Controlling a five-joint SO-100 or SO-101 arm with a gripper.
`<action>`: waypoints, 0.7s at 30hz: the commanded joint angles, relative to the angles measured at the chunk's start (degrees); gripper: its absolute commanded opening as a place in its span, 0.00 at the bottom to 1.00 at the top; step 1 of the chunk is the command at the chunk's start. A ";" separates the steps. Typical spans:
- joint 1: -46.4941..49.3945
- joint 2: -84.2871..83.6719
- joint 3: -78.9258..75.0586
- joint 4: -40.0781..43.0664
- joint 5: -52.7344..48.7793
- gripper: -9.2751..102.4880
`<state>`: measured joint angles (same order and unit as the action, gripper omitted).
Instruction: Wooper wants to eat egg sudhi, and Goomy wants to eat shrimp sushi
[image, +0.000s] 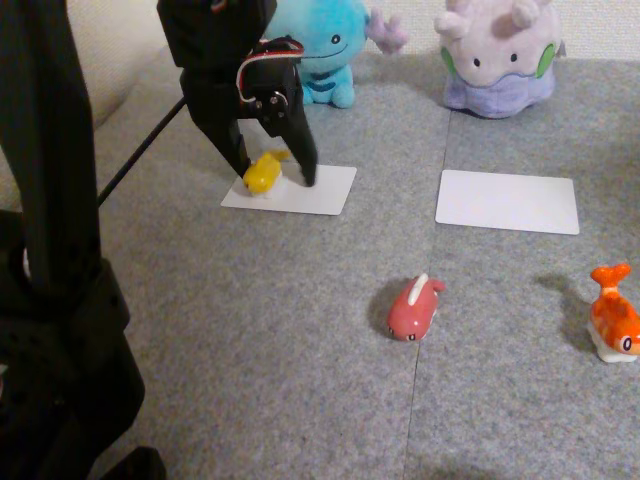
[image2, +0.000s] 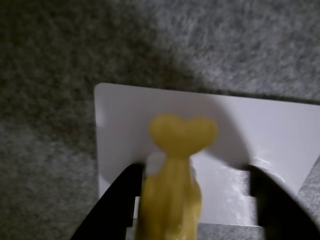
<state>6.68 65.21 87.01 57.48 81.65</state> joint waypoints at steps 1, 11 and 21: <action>3.08 0.53 -0.62 -0.62 -0.26 0.38; 3.43 15.03 -1.76 5.54 0.00 0.40; 6.68 33.84 -3.96 21.27 -3.43 0.40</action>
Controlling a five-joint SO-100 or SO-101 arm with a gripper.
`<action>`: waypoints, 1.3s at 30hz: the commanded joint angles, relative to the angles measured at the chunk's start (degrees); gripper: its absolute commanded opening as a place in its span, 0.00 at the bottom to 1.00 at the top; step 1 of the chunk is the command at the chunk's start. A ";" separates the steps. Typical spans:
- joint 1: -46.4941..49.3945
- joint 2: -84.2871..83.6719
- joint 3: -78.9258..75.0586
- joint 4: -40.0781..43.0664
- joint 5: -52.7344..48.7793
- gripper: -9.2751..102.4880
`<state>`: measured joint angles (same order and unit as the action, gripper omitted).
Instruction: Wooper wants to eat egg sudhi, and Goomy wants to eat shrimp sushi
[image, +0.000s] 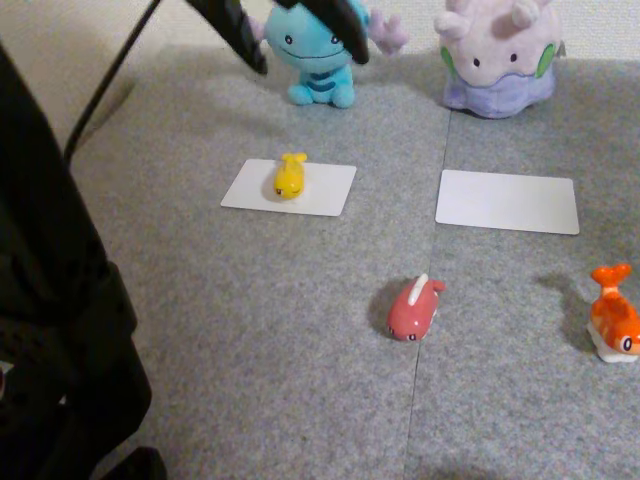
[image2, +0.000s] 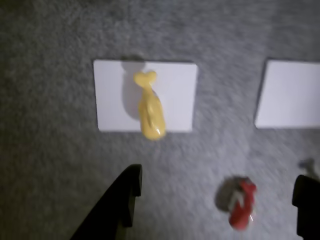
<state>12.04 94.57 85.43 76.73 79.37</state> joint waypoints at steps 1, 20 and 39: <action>2.37 4.57 -2.37 3.25 -1.85 0.40; 41.40 -17.84 -2.29 3.16 -42.71 0.39; 45.97 -17.40 -2.46 -3.34 -47.99 0.39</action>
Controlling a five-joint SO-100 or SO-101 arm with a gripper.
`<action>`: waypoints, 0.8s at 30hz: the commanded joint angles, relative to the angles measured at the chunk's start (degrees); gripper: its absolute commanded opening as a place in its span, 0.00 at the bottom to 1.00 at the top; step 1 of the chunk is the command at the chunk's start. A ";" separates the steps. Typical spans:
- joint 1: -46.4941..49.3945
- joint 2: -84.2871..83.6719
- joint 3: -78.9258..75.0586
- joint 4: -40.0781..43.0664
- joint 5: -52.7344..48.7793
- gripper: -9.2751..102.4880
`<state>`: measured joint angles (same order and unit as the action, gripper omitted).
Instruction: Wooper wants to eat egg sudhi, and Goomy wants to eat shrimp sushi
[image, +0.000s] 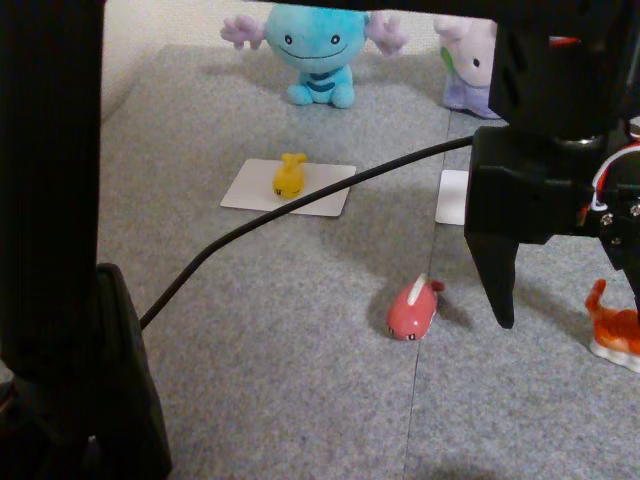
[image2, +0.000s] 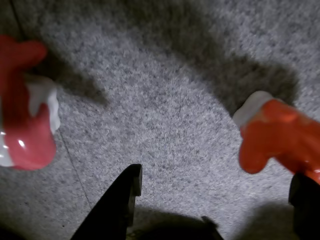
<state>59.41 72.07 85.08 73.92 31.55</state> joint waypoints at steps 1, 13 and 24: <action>-1.49 6.42 -2.11 -0.79 -0.44 0.39; 0.26 9.67 -2.11 -2.46 -25.75 0.39; 1.76 6.15 -2.11 -2.64 -35.86 0.37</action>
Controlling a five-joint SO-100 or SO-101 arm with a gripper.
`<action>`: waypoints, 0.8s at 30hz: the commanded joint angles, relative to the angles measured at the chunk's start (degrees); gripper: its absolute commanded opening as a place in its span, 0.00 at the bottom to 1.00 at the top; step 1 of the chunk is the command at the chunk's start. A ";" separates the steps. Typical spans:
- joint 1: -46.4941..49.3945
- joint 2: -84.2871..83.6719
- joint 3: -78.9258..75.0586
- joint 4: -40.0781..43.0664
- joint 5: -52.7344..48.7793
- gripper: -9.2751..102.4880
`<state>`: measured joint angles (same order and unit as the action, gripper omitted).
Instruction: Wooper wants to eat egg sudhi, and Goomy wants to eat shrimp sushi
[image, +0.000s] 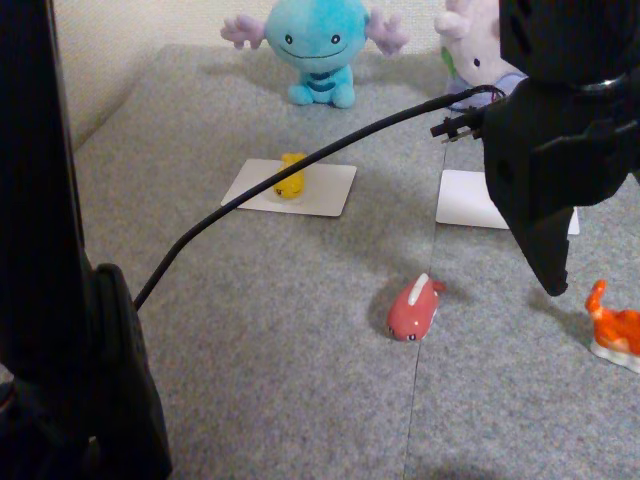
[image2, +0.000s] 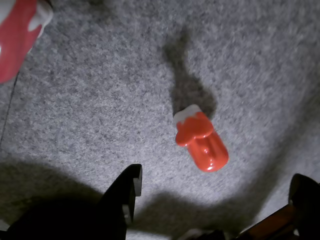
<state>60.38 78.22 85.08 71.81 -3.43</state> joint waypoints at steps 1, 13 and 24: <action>1.32 -0.70 -2.11 -0.70 -1.14 0.36; 4.22 -6.15 -2.11 -9.93 -3.08 0.34; 4.04 -12.13 -2.11 -11.16 -2.72 0.34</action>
<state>64.69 66.01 84.99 61.08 -5.98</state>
